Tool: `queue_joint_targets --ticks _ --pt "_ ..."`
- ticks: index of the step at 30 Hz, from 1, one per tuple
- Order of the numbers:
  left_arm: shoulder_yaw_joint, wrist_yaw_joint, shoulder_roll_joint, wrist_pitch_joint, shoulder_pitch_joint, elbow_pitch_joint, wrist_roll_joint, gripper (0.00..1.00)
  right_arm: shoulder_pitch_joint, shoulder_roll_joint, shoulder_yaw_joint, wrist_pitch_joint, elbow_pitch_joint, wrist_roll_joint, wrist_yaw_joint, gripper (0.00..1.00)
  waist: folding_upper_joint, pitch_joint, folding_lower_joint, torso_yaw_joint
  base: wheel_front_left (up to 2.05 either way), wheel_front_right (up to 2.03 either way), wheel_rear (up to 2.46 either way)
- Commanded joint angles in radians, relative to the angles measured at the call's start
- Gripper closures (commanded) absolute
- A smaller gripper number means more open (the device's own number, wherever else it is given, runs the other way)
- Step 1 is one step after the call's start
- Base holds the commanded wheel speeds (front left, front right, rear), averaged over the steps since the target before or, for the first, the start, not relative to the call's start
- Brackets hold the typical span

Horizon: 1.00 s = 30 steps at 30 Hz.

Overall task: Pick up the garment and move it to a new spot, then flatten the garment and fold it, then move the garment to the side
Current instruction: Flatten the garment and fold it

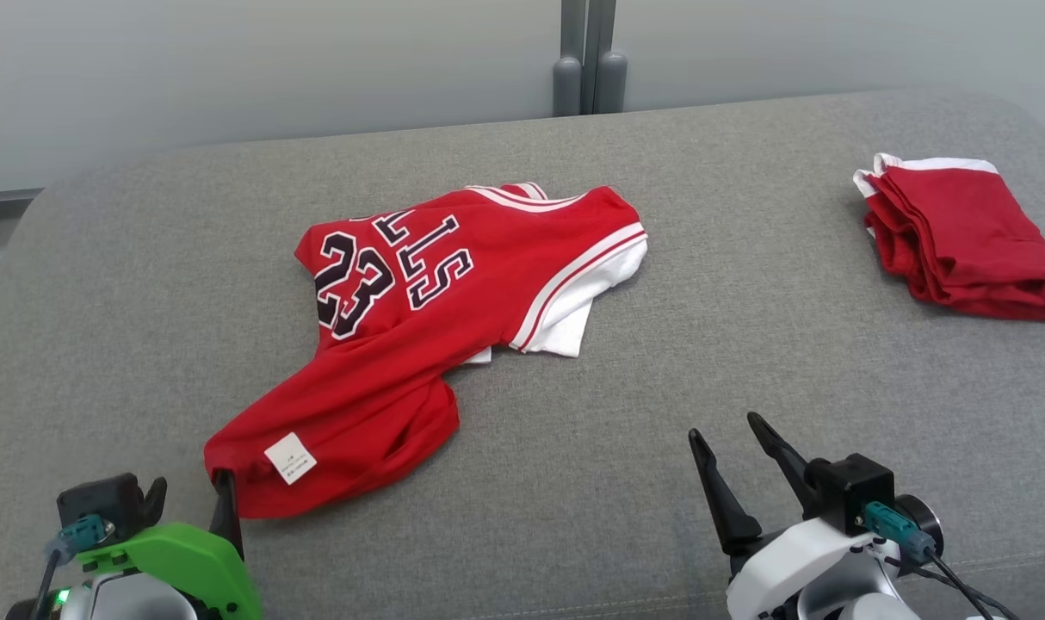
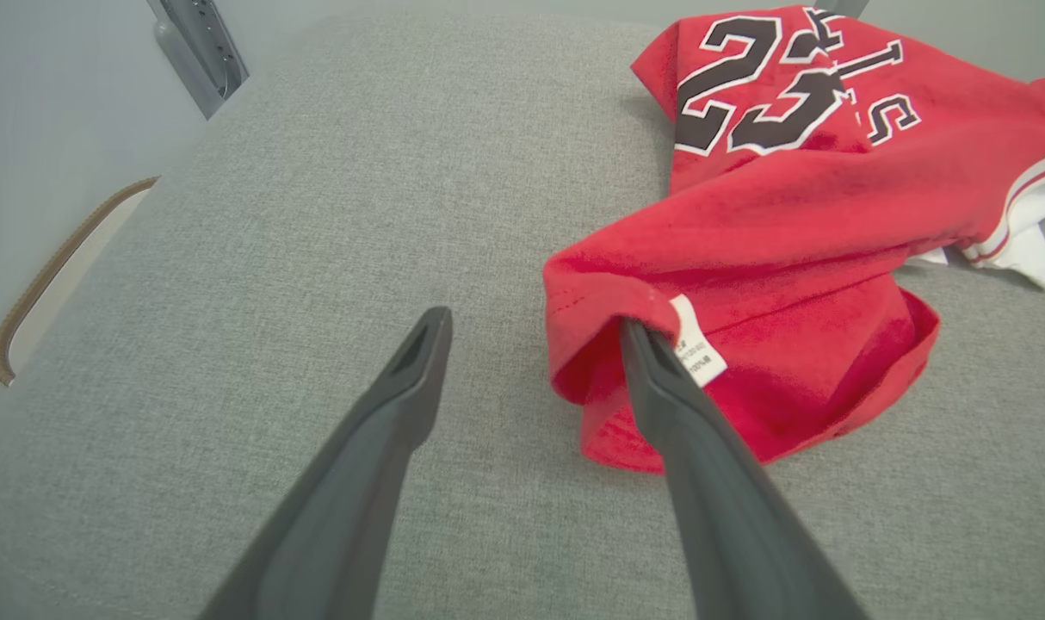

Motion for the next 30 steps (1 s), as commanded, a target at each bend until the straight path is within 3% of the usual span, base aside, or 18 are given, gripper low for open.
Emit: queue_joint_targets --ticks 1,6,11,16,22,30 --pt "0.008 -0.004 -0.006 -0.012 0.028 0.004 -0.009 0.0 0.009 -0.002 -0.004 0.0 -0.004 -0.007 -0.001 0.0 0.0 -0.005 0.0 0.005 0.0 0.0 0.0" --pt "0.044 -0.028 -0.016 -0.053 0.069 -0.002 -0.058 0.0 0.018 -0.002 -0.012 0.004 -0.007 -0.008 -0.001 0.0 0.0 -0.013 0.0 0.025 0.0 0.0 0.0" --pt "0.084 -0.012 -0.008 -0.094 0.1 -0.004 -0.072 0.0 0.024 -0.002 -0.021 0.005 -0.008 -0.009 -0.001 0.0 0.0 -0.021 0.0 0.05 0.0 0.0 0.0" --pt "0.136 -0.01 -0.048 -0.219 0.108 -0.032 -0.075 0.0 0.028 -0.002 -0.028 0.01 -0.009 -0.009 -0.001 0.0 0.0 -0.029 0.0 0.079 0.0 0.0 0.0" --pt "0.182 -0.076 -0.121 -0.323 0.104 -0.063 -0.059 0.0 0.035 -0.002 -0.03 0.012 -0.012 -0.009 -0.001 0.0 0.0 -0.04 0.0 0.103 0.0 0.0 0.0" --pt "0.266 -0.22 -0.273 -0.331 0.136 -0.089 0.114 0.0 0.047 -0.002 -0.046 -0.002 -0.001 0.019 -0.001 0.0 0.0 -0.061 0.0 0.119 0.0 0.0 0.0"
